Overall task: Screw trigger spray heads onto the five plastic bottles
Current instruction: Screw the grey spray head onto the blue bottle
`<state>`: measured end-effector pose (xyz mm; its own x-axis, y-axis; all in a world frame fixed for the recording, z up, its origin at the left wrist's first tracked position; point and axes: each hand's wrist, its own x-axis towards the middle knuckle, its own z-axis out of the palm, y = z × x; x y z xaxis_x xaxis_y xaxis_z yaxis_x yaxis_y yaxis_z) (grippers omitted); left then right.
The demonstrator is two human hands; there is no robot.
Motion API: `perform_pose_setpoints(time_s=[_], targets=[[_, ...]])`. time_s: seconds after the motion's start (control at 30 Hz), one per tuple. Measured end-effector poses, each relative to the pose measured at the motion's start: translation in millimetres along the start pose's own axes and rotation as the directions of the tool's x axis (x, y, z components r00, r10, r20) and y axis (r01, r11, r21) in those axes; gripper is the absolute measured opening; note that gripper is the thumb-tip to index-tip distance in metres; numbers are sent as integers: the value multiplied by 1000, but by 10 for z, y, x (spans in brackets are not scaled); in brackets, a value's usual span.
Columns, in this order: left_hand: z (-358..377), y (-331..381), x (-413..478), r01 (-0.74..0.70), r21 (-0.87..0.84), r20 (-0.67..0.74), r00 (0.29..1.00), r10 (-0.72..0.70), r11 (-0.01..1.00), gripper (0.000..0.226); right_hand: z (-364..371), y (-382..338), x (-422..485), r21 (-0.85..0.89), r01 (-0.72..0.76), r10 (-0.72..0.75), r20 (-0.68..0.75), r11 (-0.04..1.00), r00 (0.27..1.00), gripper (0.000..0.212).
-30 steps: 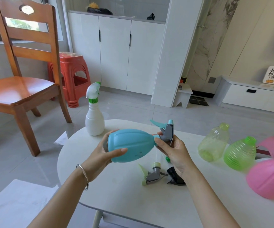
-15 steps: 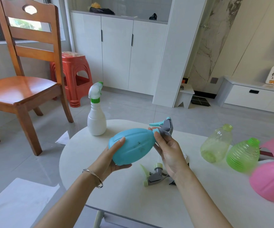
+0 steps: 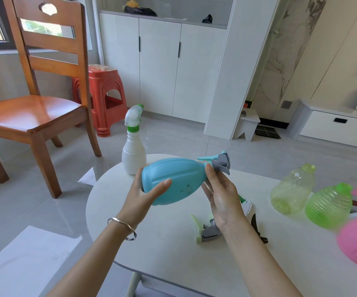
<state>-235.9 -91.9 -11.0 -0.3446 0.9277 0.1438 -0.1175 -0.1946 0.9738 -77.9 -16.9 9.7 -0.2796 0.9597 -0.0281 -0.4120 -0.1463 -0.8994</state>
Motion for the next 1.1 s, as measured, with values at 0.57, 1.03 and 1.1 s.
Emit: perform_pose_setpoints(time_s=[0.57,1.03,1.1], targets=[[-352,-136,325,189,59,151,969,-196,980,50,373,286,268,-348,147,-36,306,926,951,67],[-961,-399,507,120,856,-179,981,70,503,67,375,583,1354,-683,212,34,328,699,944,82],[-988,-416,514,133,879,-179,982,59,457,68,389,659,1436,-706,221,52,343,672,938,83]])
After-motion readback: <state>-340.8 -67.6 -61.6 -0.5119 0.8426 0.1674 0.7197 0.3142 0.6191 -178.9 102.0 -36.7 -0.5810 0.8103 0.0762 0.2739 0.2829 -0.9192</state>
